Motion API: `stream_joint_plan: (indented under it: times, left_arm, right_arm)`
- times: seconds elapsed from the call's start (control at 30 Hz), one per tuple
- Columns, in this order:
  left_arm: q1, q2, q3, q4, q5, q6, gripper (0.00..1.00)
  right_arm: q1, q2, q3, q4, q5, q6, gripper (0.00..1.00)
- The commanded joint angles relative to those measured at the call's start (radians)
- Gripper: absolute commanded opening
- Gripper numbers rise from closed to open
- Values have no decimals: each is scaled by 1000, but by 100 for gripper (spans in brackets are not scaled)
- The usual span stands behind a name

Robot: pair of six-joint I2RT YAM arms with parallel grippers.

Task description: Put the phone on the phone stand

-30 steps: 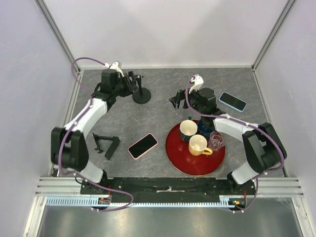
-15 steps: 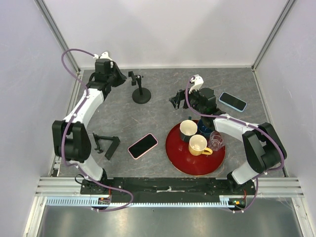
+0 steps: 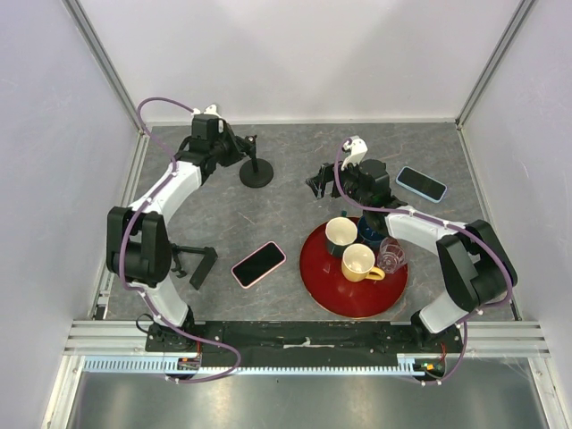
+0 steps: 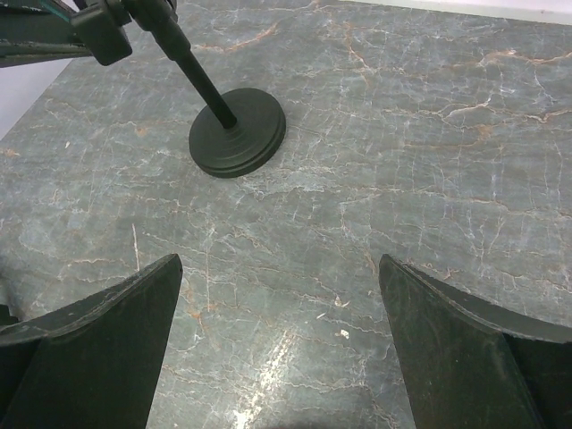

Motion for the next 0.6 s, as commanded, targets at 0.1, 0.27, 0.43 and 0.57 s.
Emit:
stream_joint_plan:
  times: [0.1, 0.27, 0.43, 0.57]
  left_arm:
    - [-49, 14, 22, 67, 68, -68, 4]
    - [-55, 8, 27, 68, 72, -60, 8]
    - [-55, -116, -83, 40, 77, 2, 28]
    - [-55, -271, -205, 6, 103, 67, 51]
  right_arm:
    - [-1, -1, 42, 32, -18, -5, 98]
    - [-1, 0, 43, 26, -18, -7, 98]
    - [-1, 0, 48, 19, -18, -8, 98]
    - [-1, 5, 53, 10, -17, -8, 98]
